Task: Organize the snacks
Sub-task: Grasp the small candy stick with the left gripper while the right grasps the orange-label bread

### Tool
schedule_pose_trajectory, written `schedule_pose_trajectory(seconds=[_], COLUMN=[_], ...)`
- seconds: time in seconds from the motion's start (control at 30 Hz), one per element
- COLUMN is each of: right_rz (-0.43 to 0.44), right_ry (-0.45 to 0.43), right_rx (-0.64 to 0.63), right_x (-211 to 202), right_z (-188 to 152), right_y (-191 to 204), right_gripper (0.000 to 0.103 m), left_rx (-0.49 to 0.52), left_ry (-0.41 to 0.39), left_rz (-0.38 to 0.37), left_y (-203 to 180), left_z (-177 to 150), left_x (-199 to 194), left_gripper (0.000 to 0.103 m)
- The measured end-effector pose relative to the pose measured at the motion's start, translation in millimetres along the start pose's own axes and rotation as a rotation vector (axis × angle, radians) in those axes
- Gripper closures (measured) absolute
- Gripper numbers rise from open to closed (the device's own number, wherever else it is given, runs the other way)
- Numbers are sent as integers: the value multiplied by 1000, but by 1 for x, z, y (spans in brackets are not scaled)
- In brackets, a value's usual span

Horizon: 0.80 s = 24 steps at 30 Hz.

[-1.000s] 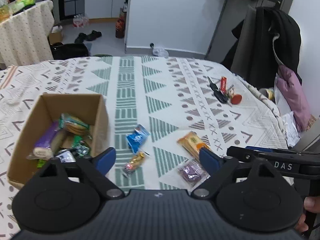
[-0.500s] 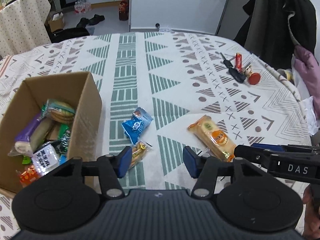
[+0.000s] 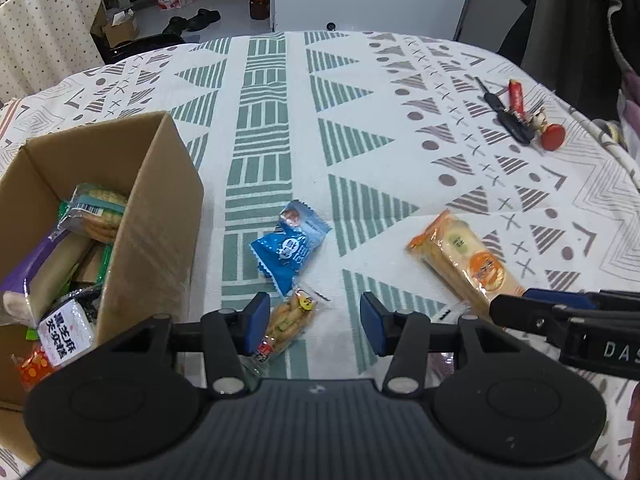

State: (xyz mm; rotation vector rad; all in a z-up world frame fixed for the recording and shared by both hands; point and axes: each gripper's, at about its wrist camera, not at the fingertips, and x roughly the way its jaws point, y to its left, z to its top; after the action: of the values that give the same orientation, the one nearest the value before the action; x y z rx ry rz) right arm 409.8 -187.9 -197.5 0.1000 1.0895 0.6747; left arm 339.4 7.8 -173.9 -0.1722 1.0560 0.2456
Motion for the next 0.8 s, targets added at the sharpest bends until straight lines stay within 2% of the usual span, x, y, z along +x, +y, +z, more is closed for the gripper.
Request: schedule_pose_trajectory(seconds=[0.17,0.27,0.37,0.57,0.6,0.67,0.73,0.8], right_rz=[-19,-43,-57,-91,-94,-89,-75,-72], right_ry=[-12,-53,-81,-60,-48,-16,10,32], right_rx=[-6,-28,-46,-109,-103,-78,-67,-67], right_x=[8,8,11,27,27,25,21,18], right_z=[3,6,9,6,6,4,1,-2], right_y=[1,3,5,13,12,10,9,11], right_gripper=[58,57,48,46,49,61,72,73], left_rx=[5,-13,-27,-63,-65,-72,-77,-85], left_ry=[0,23,48,78,79,81,80,78], left_rz=[20,23,11,-25,-35,-57,-56,-45], left_y=[3,7,9,10,9,10,11,13], left_z=[-1,-2,-5,-13,-14,-16,-16,-16], left_x=[9,14,17,16,15,13,12,13], left_gripper=[54,54,54,54,55,64,67,67])
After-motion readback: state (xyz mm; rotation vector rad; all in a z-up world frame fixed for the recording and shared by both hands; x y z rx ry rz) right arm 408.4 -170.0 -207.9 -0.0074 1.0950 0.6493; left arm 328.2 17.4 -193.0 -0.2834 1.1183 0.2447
